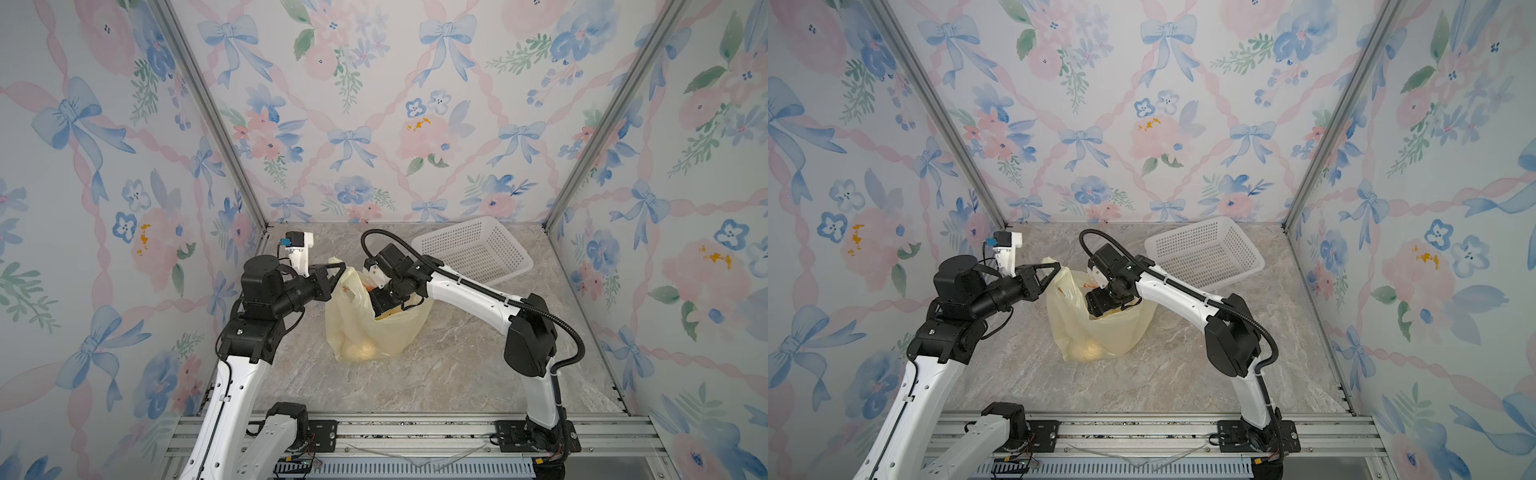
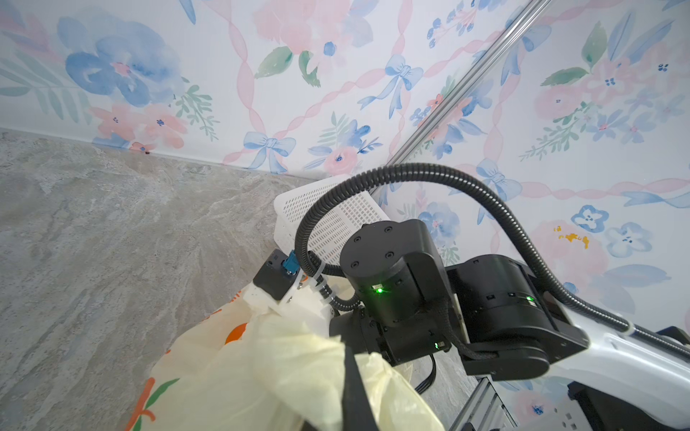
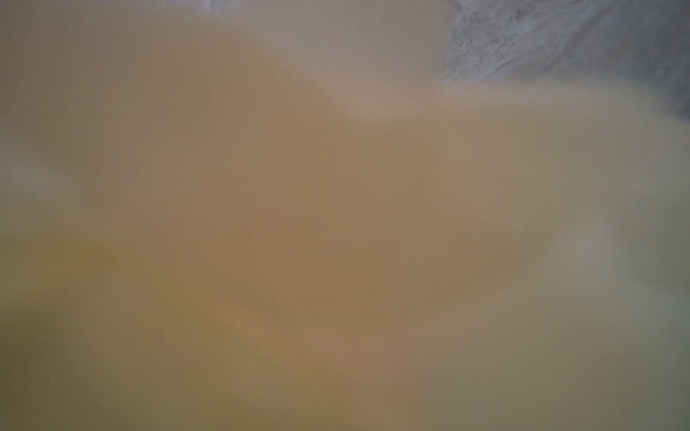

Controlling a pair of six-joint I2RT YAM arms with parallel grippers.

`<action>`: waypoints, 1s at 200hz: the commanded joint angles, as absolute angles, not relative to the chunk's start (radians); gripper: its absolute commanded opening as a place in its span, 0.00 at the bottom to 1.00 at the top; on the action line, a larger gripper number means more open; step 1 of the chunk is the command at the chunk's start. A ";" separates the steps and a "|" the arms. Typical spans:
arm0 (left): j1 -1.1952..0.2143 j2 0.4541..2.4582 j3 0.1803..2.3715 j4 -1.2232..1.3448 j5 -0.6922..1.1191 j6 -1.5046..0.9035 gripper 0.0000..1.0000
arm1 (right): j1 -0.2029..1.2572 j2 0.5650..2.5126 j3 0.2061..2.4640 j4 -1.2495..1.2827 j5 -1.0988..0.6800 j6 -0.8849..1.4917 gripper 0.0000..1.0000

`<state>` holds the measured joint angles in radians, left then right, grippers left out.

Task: Place the pears into plastic bags & tie knots
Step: Place the pear in the plastic bag, then adjust the plastic bag at the center of the board.

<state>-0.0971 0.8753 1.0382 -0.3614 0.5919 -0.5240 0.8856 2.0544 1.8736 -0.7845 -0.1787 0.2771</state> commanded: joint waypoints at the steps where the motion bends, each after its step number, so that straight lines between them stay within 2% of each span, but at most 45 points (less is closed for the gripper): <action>1: -0.097 0.906 1.084 -0.344 0.603 -0.490 0.00 | 0.885 1.961 1.918 -0.808 -0.138 0.273 0.81; 69: -0.094 0.986 1.165 -0.355 0.498 -0.460 0.00 | 0.754 1.711 1.839 -0.774 -0.216 0.294 0.80; 108: -0.094 1.029 1.193 -0.353 0.555 -0.469 0.00 | 0.692 1.575 1.746 -0.619 -0.402 0.292 0.79; 168: -0.094 0.989 1.180 -0.354 0.546 -0.479 0.00 | 0.546 1.428 1.711 -0.750 -0.207 0.258 0.79; 200: -0.094 0.984 1.171 -0.354 0.572 -0.488 0.00 | 0.604 1.357 1.648 -0.606 -0.441 0.168 0.84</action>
<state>-0.0971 1.0016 1.1690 -0.3641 0.5392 -0.4911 0.5400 1.4223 1.6905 -0.7052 -0.2790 0.2466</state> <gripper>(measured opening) 0.049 0.810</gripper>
